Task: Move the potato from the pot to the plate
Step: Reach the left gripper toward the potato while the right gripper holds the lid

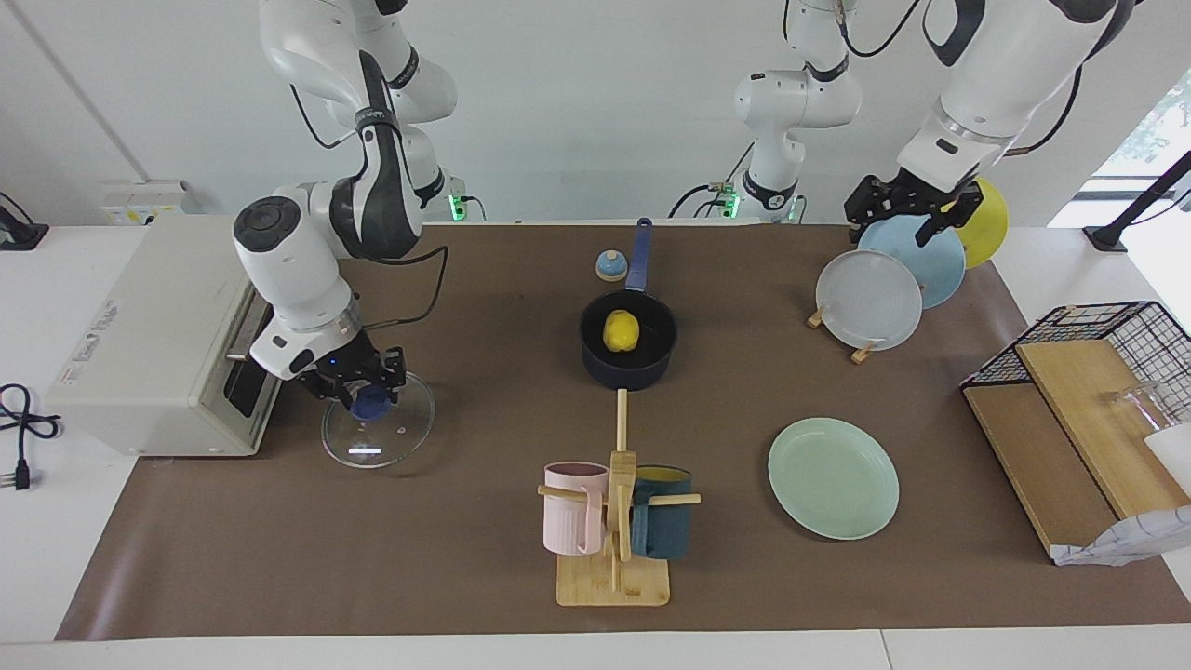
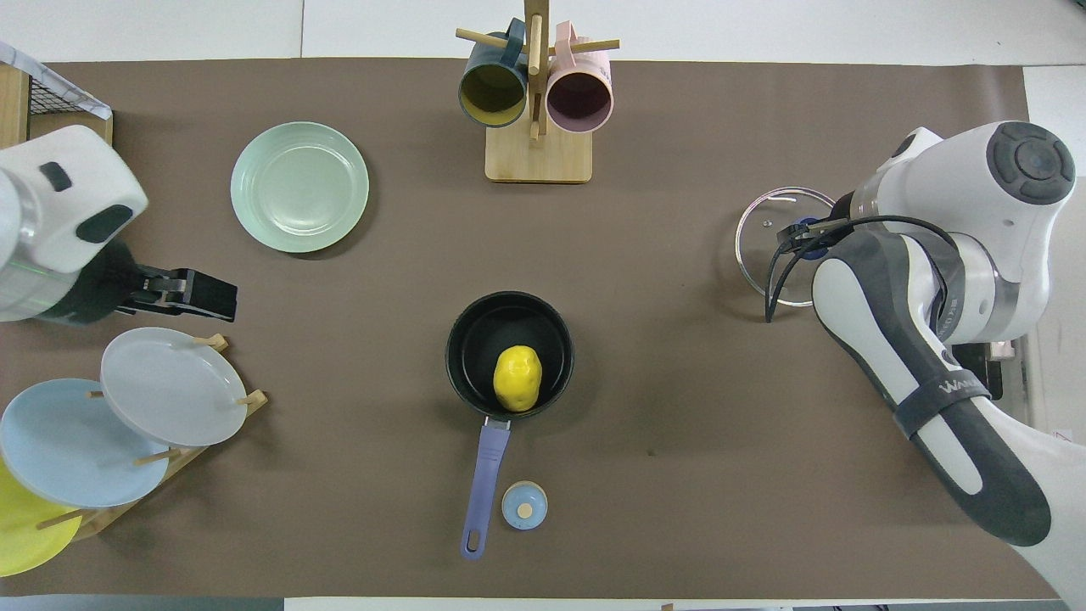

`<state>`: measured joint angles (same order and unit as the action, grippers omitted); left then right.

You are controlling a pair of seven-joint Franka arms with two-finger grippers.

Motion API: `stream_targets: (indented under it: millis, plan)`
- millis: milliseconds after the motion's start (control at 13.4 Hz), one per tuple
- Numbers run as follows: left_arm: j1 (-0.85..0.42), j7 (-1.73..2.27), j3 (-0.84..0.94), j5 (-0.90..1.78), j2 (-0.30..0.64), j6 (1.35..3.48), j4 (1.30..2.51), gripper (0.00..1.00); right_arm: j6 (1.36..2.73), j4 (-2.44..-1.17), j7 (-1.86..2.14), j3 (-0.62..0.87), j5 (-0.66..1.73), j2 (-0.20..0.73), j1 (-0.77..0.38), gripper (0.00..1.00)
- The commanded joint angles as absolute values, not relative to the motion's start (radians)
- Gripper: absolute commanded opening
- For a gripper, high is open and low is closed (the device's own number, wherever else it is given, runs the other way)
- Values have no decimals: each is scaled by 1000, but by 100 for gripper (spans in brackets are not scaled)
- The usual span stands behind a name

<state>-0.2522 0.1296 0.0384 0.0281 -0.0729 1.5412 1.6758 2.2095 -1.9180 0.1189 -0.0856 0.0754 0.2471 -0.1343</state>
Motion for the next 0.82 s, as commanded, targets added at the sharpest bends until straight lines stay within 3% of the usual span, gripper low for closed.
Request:
stream_targets:
  millis: [0,372,521,596,745]
  plan:
    - [-394,308,28,31,-146,1670,1816,100,2227,-1936,124,-78,101,267,-115,36]
    - [-613,612,31,34,-111,1912,1949,100,2275,-2008,129,-78,101,264,-113,42]
    - [-684,618,31,34,-43,2018,1988,100,2269,-1999,126,-78,101,265,-112,91]
    - [-711,617,29,34,6,2076,1996,100,2263,-1990,121,-78,101,264,-113,100]
    - [-715,606,31,34,50,2144,1997,100,2188,-1922,118,-80,92,249,-117,100]
